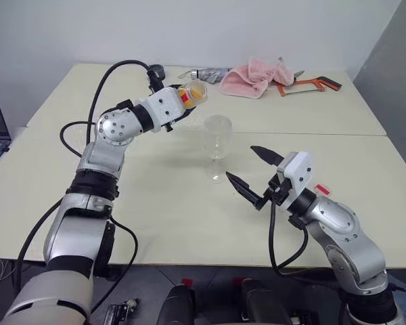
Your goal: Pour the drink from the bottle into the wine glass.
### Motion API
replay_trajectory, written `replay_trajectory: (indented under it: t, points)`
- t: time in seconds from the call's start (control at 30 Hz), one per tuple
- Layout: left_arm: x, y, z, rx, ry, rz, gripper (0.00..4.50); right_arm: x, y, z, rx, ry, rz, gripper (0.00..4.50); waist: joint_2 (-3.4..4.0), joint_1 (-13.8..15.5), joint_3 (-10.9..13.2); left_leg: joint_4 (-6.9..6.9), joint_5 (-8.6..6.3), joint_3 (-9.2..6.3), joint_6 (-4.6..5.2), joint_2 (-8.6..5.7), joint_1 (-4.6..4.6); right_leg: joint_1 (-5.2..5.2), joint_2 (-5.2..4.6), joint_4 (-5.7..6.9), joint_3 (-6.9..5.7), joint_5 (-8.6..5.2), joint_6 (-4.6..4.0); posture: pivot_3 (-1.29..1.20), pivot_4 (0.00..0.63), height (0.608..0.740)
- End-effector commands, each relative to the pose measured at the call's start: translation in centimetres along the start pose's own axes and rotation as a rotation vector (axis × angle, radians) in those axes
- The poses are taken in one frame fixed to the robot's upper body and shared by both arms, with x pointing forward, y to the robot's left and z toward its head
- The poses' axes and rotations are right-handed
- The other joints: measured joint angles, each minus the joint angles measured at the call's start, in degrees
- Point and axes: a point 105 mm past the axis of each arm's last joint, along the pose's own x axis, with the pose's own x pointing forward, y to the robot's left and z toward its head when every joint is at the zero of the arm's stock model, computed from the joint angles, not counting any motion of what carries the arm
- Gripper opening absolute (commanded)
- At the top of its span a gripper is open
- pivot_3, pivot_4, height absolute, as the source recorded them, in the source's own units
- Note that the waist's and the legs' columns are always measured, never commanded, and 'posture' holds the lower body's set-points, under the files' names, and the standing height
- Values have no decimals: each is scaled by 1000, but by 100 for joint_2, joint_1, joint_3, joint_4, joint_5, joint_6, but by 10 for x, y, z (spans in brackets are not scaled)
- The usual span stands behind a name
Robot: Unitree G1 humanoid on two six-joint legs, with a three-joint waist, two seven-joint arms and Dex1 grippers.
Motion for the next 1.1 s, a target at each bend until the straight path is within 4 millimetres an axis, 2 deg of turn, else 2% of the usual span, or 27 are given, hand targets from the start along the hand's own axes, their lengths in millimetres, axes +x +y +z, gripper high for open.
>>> replay_trajectory:
  t: [0.03,0.53,1.1]
  points:
    - [3,23,21,116,-67,53,1762,0,-2,12,-2,-50,-2,4500,0,2,0,0,0,0,0,0,0,0,0,0,-1,0,0,0,150,740]
    - [4,28,29,338,-98,46,1762,1,-5,8,9,-35,-17,4500,0,-1,0,0,0,0,0,-1,0,-1,-1,1,0,0,0,0,150,740]
    - [6,31,32,481,-105,53,1762,2,-5,9,24,-42,-18,4500,0,0,0,0,0,1,0,-1,0,-1,-2,2,-1,0,0,0,150,740]
